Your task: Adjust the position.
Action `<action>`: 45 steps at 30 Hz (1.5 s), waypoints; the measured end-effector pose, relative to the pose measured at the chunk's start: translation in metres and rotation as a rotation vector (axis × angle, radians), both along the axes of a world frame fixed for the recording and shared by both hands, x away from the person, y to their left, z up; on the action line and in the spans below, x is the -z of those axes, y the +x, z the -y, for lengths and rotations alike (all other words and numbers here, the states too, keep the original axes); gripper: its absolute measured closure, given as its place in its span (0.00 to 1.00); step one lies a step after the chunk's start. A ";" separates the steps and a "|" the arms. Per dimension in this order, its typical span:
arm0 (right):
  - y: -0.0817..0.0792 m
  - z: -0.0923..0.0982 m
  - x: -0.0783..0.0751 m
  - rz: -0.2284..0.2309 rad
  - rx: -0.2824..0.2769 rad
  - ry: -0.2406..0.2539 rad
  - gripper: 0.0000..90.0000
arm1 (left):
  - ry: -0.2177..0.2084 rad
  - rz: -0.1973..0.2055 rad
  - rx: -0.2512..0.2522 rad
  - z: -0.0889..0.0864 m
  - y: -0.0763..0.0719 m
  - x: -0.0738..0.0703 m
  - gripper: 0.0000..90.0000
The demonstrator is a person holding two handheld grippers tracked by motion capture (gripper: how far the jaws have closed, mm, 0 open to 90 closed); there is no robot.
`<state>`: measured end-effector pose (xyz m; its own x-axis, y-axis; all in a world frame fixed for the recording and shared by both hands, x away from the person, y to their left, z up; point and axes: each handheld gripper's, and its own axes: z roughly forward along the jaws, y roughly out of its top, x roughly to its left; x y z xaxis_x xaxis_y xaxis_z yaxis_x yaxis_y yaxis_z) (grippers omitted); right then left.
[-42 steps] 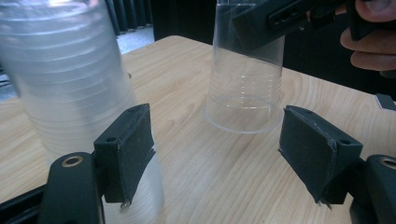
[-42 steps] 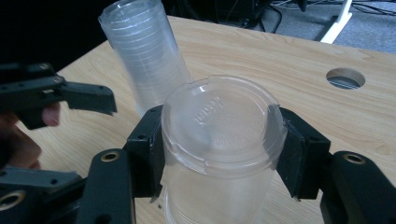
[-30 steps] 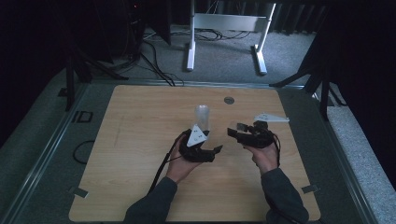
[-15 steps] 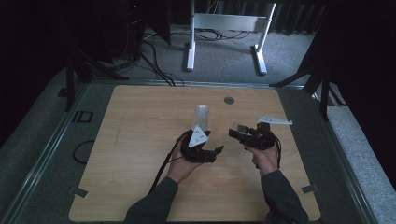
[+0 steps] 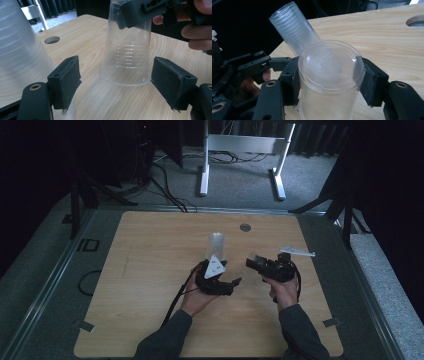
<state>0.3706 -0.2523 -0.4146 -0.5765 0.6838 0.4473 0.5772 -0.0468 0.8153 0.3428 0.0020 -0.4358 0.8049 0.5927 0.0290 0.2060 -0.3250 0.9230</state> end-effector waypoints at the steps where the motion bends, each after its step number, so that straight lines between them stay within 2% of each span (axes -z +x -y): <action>1: 0.000 0.000 0.001 -0.005 -0.001 0.011 0.46 | 0.000 0.002 -0.001 0.001 0.000 0.000 0.26; 12: -0.002 -0.001 0.008 -0.024 -0.001 0.068 0.46 | 0.004 0.000 0.002 0.003 0.000 0.001 0.26; 16: -0.003 -0.002 0.010 -0.027 0.000 0.075 0.46 | 0.006 -0.002 0.003 0.003 0.000 0.002 0.25; 19: -0.003 -0.001 0.013 -0.044 0.002 0.115 0.46 | 0.012 -0.002 0.003 0.005 -0.001 0.002 0.23; 24: -0.002 -0.002 0.017 -0.058 0.002 0.133 0.46 | 0.020 -0.012 0.010 0.007 0.001 0.004 0.21; 25: -0.001 -0.002 0.018 -0.067 -0.001 0.158 0.46 | 0.024 -0.012 0.008 0.009 0.001 0.005 0.20; 27: -0.001 -0.001 0.018 -0.073 -0.001 0.175 0.46 | 0.024 -0.015 0.012 0.010 0.001 0.005 0.19; 36: 0.000 -0.002 0.021 -0.085 -0.011 0.205 0.46 | 0.037 -0.015 0.005 0.017 0.003 0.008 0.19; 38: 0.000 -0.002 0.023 -0.094 -0.019 0.234 0.46 | 0.032 -0.025 0.004 0.019 0.005 0.010 0.19; 43: 0.000 -0.002 0.024 -0.099 -0.019 0.244 0.46 | 0.031 -0.038 0.006 0.023 0.007 0.011 0.19; 45: 0.000 -0.002 0.025 -0.105 -0.023 0.274 0.46 | 0.028 -0.044 0.007 0.024 0.008 0.013 0.19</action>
<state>0.3710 -0.2503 -0.4401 -0.5312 0.5169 0.6713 0.6610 -0.2428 0.7100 0.3507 -0.0220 -0.4486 0.8100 0.5864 0.0101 0.2440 -0.3525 0.9035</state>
